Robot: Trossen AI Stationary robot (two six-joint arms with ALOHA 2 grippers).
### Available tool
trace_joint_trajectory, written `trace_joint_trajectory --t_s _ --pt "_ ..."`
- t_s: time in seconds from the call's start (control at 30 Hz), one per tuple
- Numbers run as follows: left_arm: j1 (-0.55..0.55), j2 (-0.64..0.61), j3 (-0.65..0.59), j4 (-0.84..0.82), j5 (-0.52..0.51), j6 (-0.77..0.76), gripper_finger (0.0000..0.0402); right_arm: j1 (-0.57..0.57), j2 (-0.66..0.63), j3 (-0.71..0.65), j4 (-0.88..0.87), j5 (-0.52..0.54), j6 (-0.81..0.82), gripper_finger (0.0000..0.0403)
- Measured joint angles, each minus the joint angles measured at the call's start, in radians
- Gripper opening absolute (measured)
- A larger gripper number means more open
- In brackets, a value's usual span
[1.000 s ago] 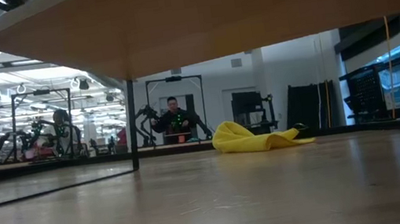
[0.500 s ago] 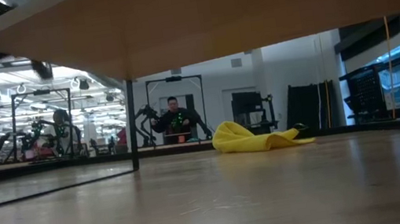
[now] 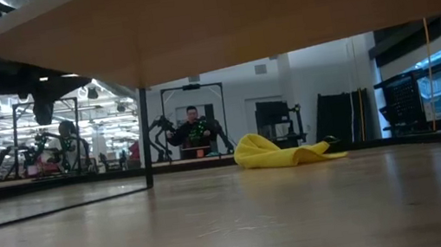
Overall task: Stack small to large cups/mugs on shelf
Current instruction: Return to Home Position
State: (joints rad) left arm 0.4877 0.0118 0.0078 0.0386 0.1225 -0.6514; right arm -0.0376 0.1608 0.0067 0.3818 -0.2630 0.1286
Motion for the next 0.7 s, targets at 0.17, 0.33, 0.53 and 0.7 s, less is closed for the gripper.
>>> trace_joint_trajectory --t_s 0.17,0.33,0.53,0.7 --pt "0.0 0.001 0.0 -0.002 -0.001 0.0 0.0094 0.0 0.0 0.0 -0.084 0.0 -0.002 0.0014" --pt "0.0 0.001 0.0 -0.001 -0.001 0.0 0.0094 0.0 0.0 0.0 -0.098 0.0 -0.003 0.0014" --pt "0.0 0.001 0.0 -0.001 -0.001 0.0 0.0094 0.0 0.0 0.0 -0.097 0.0 -0.003 0.0014" --pt "0.0 0.001 0.0 -0.001 -0.001 0.0 0.0094 0.0 0.0 0.0 -0.097 0.0 -0.004 0.0014"
